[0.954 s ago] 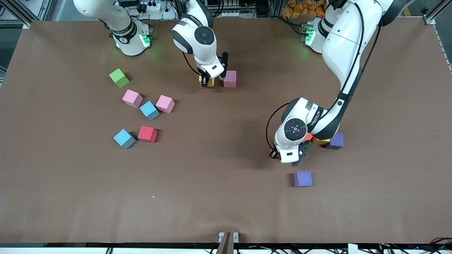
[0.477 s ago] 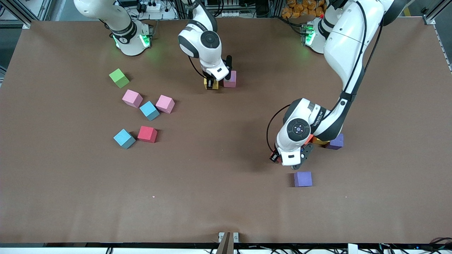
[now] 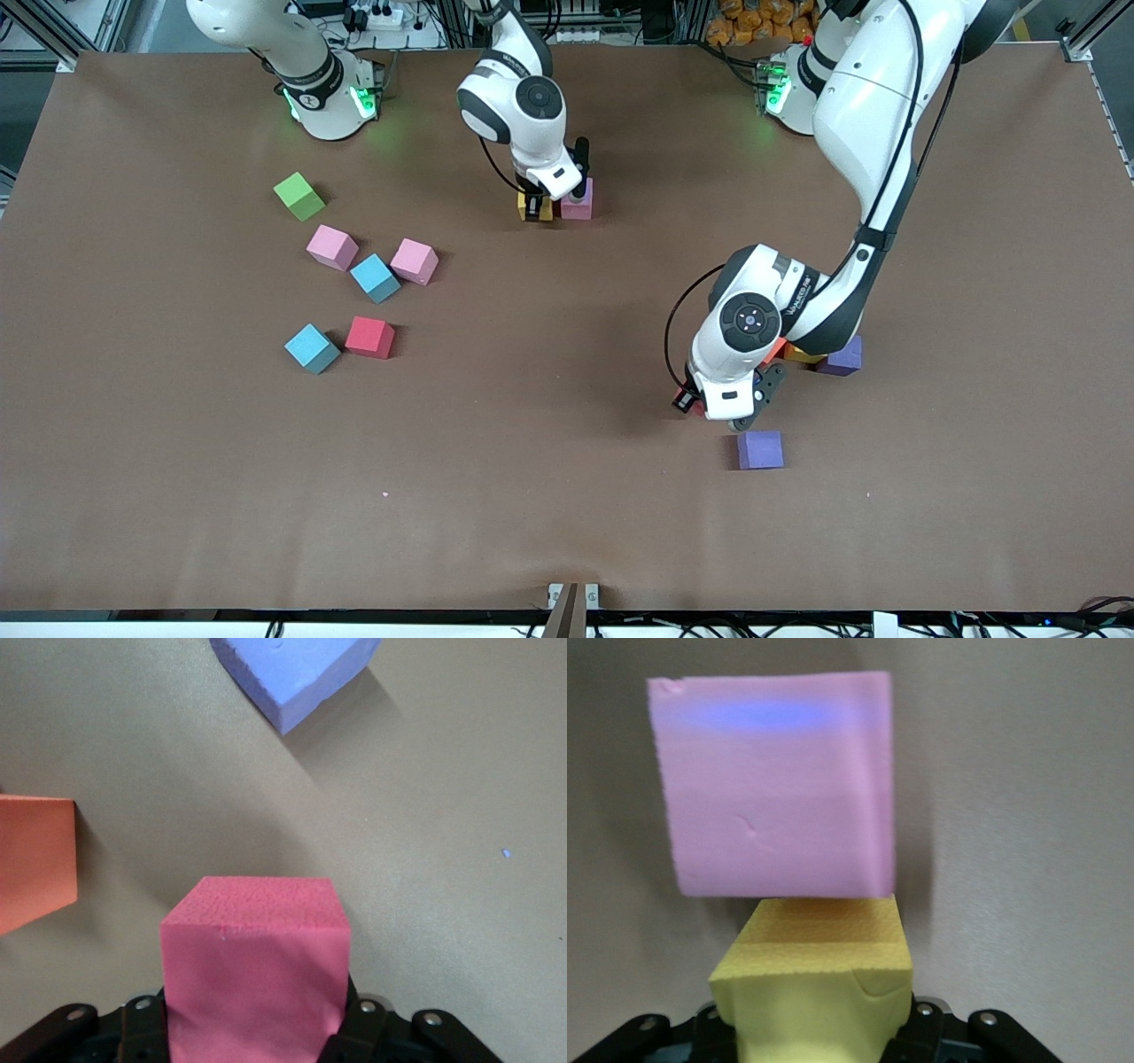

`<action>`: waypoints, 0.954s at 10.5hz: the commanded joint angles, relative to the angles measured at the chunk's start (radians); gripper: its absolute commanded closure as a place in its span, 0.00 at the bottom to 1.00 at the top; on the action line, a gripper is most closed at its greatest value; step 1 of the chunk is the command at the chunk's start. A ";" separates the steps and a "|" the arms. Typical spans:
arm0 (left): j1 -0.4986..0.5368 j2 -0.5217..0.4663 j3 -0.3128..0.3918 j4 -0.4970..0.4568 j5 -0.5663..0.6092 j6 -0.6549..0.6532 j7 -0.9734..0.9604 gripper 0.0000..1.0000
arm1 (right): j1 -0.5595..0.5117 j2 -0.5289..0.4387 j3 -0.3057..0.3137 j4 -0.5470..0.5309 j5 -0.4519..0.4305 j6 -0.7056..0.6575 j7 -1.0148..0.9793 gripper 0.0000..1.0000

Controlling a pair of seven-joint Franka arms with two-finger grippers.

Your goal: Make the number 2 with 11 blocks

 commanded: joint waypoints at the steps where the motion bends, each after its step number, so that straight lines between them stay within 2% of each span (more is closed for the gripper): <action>1: 0.004 -0.022 0.003 -0.008 0.007 -0.001 -0.021 1.00 | 0.012 0.006 -0.006 0.016 0.005 -0.017 0.016 0.66; 10: 0.013 -0.060 0.005 -0.007 0.002 -0.010 -0.013 1.00 | 0.031 0.040 -0.004 0.058 0.008 -0.007 0.046 0.67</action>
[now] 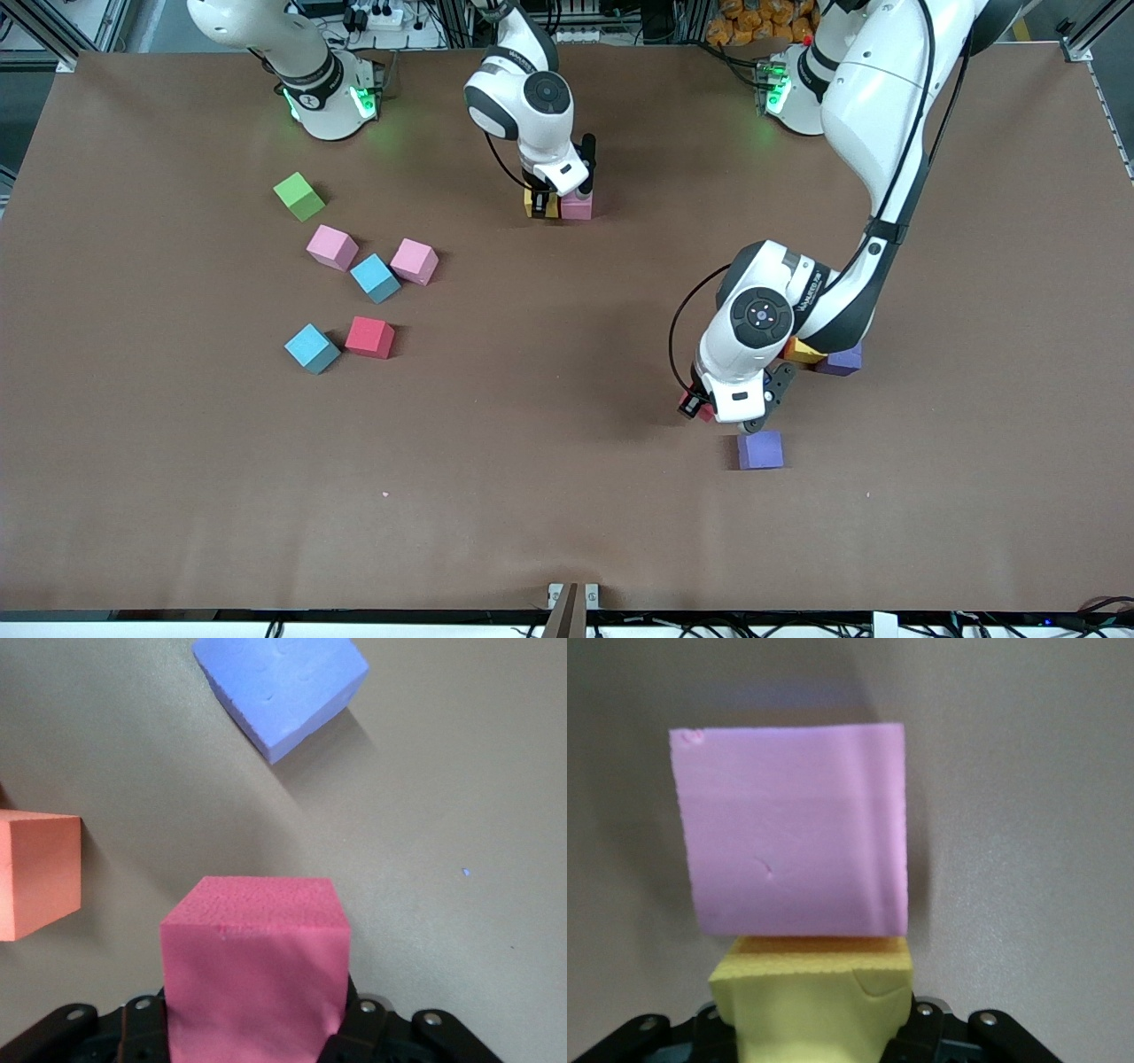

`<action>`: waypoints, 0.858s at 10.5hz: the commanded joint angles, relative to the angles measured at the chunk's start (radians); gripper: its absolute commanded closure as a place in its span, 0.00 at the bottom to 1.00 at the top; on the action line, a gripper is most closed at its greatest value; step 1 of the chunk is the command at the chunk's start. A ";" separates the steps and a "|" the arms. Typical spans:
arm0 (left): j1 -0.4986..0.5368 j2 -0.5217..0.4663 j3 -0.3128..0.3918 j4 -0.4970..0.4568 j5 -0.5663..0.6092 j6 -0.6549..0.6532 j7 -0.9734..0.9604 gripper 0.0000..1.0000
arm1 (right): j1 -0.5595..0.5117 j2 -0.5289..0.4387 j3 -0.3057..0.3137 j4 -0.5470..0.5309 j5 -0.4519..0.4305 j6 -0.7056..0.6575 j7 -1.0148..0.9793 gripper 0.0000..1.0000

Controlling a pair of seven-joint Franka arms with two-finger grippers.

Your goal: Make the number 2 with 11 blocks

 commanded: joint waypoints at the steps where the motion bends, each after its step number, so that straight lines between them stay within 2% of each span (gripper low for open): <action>1: 0.003 -0.029 0.001 -0.013 0.004 -0.010 -0.011 1.00 | 0.019 0.023 -0.005 0.026 0.007 -0.008 0.023 0.67; 2: 0.003 -0.029 0.001 -0.013 0.005 -0.010 -0.008 1.00 | 0.021 0.025 -0.005 0.026 0.007 -0.005 0.023 0.67; 3: 0.005 -0.027 0.001 -0.013 0.008 -0.010 -0.006 1.00 | 0.021 0.025 -0.006 0.028 0.007 -0.003 0.023 0.53; 4: 0.024 -0.027 0.001 -0.013 0.014 -0.010 -0.006 1.00 | 0.019 0.025 -0.006 0.028 0.007 -0.005 0.023 0.01; 9: 0.031 -0.023 -0.003 0.016 0.004 -0.056 0.049 1.00 | 0.018 -0.014 -0.005 0.025 0.006 -0.070 0.023 0.00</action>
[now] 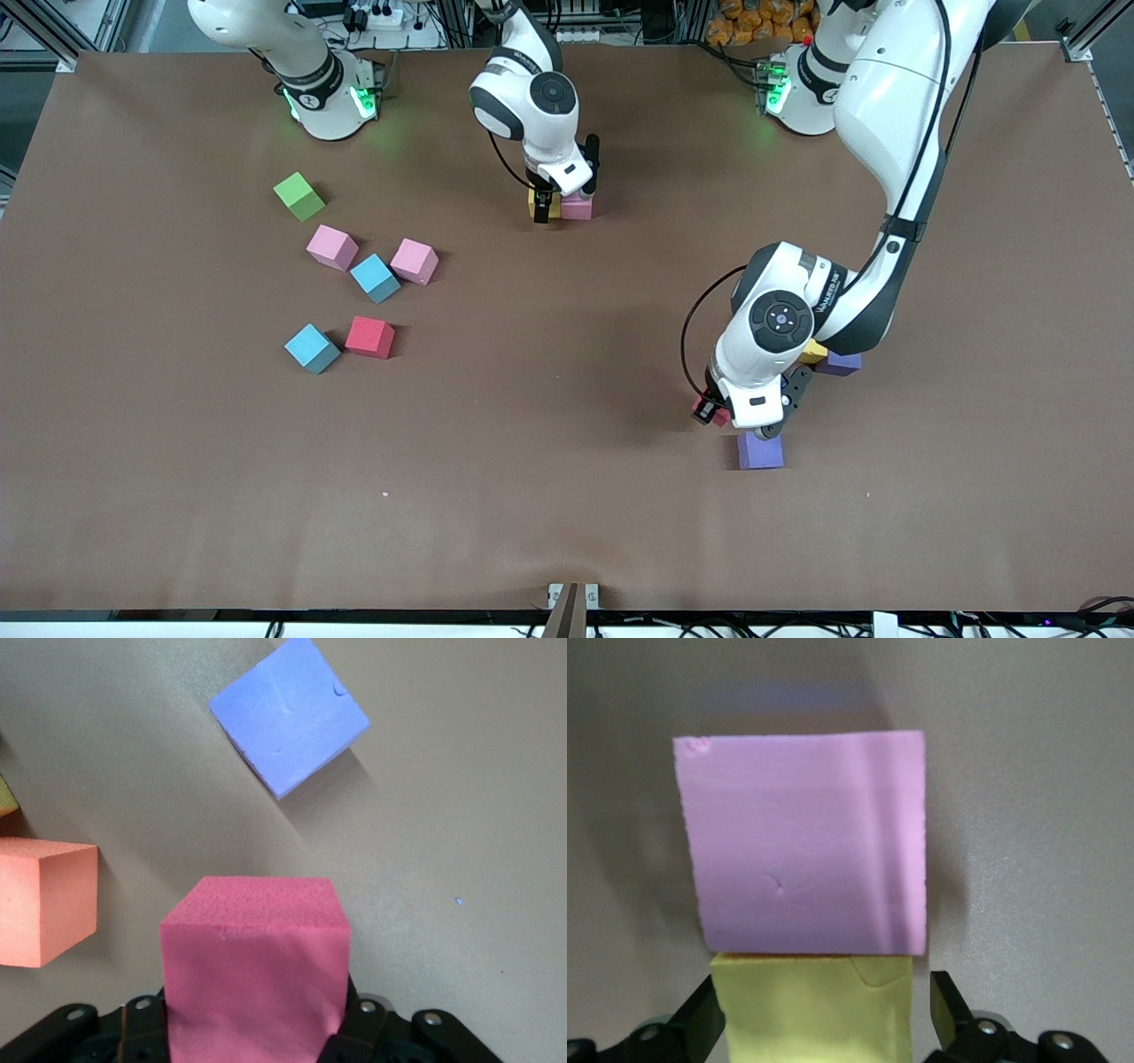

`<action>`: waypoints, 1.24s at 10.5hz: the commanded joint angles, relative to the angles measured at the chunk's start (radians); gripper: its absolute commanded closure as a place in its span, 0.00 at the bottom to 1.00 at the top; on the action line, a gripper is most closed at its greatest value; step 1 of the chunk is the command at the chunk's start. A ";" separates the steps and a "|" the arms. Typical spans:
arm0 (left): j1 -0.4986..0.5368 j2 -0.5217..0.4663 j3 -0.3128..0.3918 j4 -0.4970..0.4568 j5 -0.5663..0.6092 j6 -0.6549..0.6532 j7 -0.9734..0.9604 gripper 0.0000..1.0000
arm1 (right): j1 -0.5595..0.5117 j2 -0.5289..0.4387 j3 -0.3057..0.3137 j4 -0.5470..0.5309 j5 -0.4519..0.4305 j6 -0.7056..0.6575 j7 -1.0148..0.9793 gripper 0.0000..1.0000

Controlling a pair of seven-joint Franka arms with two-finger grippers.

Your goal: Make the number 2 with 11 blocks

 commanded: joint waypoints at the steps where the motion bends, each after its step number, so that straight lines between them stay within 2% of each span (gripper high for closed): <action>1: 0.011 -0.014 -0.007 0.002 0.004 -0.032 0.036 1.00 | 0.011 -0.048 -0.004 0.007 0.006 -0.074 0.012 0.00; 5: 0.021 -0.065 -0.021 -0.012 -0.003 -0.136 0.114 1.00 | -0.008 -0.137 -0.012 0.007 0.006 -0.185 0.012 0.00; 6: 0.020 -0.080 -0.034 -0.031 -0.004 -0.150 0.124 1.00 | -0.043 -0.159 -0.012 0.009 0.007 -0.197 0.012 0.00; 9: 0.025 -0.123 -0.103 -0.113 -0.003 -0.154 0.202 1.00 | -0.234 -0.225 -0.012 0.027 0.007 -0.264 0.011 0.00; 11: 0.025 -0.132 -0.142 -0.152 -0.053 -0.154 0.139 1.00 | -0.365 -0.236 -0.015 0.029 -0.007 -0.323 -0.004 0.00; 13: 0.014 -0.176 -0.171 -0.235 -0.058 -0.153 0.003 1.00 | -0.432 -0.230 -0.018 0.010 -0.036 -0.312 -0.059 0.00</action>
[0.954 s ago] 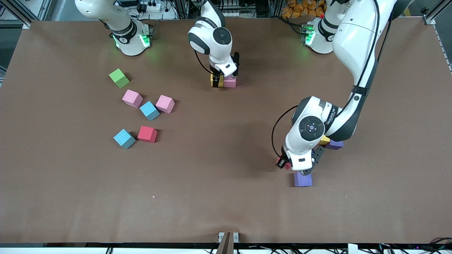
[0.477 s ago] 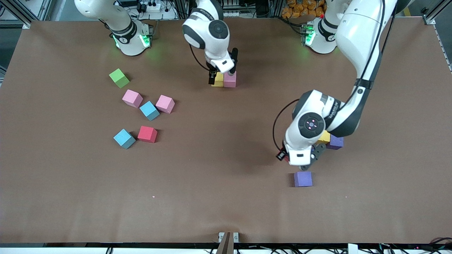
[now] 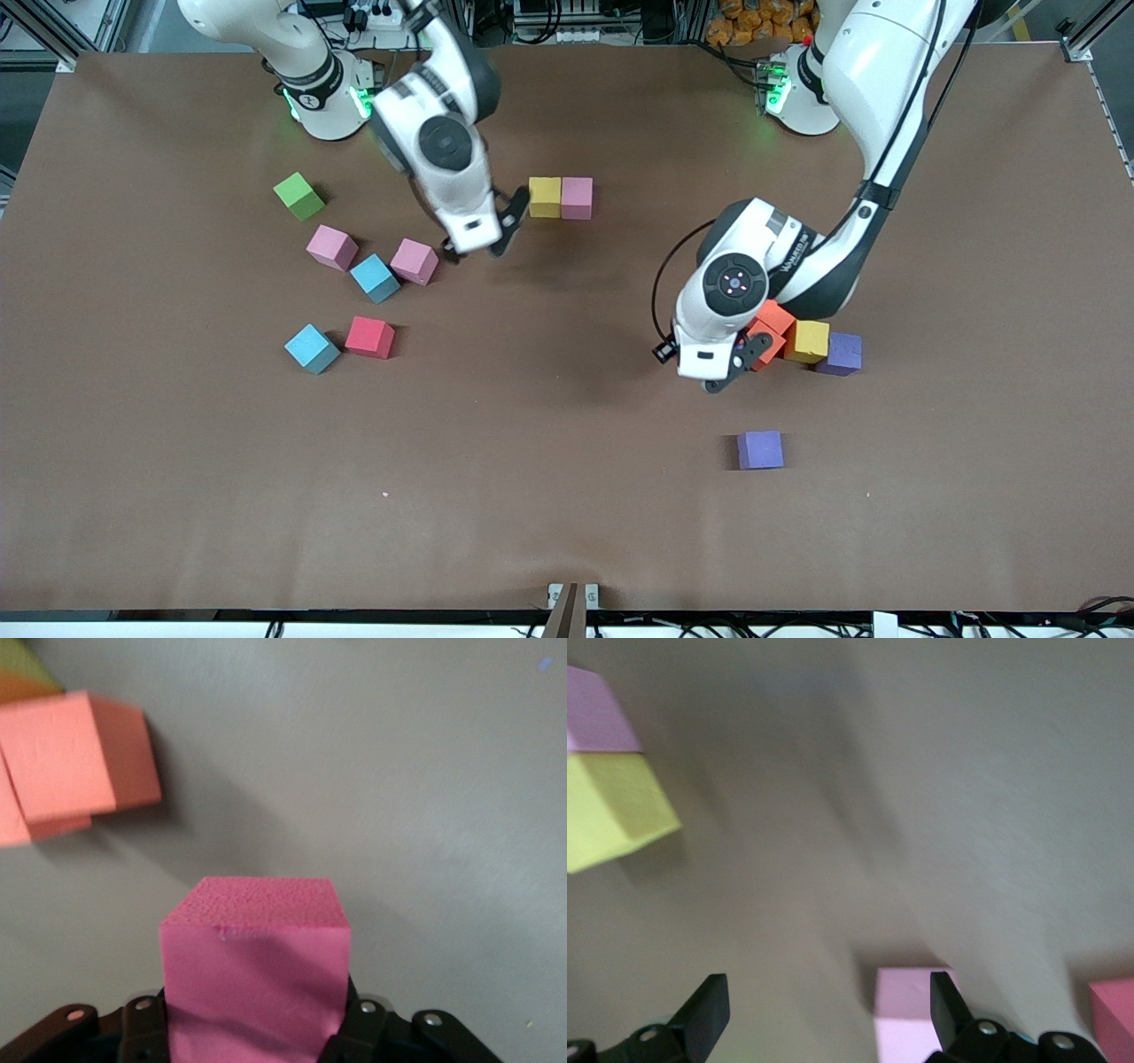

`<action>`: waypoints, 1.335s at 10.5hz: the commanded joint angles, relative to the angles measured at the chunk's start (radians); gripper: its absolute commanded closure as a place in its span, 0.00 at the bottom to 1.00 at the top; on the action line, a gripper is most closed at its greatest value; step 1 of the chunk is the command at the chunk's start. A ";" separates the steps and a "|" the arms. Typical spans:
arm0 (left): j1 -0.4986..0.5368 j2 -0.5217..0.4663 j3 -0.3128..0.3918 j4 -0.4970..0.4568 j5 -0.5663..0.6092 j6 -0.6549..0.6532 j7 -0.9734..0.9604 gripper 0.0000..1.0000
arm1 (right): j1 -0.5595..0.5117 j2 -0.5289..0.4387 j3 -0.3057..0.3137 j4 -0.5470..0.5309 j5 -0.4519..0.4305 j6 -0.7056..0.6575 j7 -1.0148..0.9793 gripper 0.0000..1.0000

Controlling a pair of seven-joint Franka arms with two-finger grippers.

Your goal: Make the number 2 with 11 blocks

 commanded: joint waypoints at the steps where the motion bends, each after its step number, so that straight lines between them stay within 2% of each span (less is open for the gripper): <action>1: 0.009 -0.089 -0.057 -0.138 -0.021 0.004 -0.183 1.00 | -0.068 -0.016 0.012 -0.044 -0.059 0.010 -0.070 0.00; 6: 0.009 -0.175 -0.194 -0.376 -0.023 0.124 -0.622 1.00 | -0.134 -0.048 0.012 -0.193 -0.067 0.137 -0.128 0.00; 8: 0.008 -0.207 -0.217 -0.481 -0.021 0.225 -0.778 1.00 | -0.153 -0.054 0.012 -0.250 -0.067 0.211 -0.154 0.00; 11: -0.003 -0.201 -0.242 -0.543 -0.021 0.288 -1.043 1.00 | -0.156 -0.054 0.012 -0.308 -0.067 0.294 -0.154 0.00; 14: -0.011 -0.200 -0.280 -0.574 -0.021 0.340 -1.135 1.00 | -0.155 -0.046 0.013 -0.333 -0.066 0.343 -0.151 0.00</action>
